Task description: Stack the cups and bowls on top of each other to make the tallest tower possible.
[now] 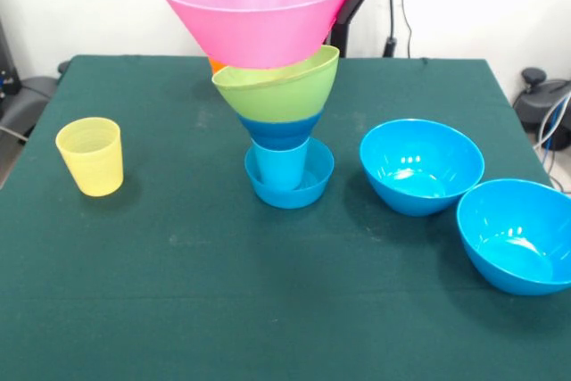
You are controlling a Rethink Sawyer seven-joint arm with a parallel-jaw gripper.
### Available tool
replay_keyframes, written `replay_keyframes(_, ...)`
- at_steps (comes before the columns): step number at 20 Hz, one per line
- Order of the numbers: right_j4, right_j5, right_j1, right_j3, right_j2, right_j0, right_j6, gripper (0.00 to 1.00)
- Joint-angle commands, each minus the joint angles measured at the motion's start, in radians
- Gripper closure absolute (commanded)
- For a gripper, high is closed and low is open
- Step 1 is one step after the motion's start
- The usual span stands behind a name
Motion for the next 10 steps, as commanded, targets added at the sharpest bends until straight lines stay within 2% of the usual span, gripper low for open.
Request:
replay_keyframes(1, 0.022, -0.065, 0.040, 0.044, 0.023, 0.020, 0.188, 1.00)
replay_keyframes(10, 0.043, -0.065, 0.050, 0.039, 0.005, 0.031, 0.181, 1.00)
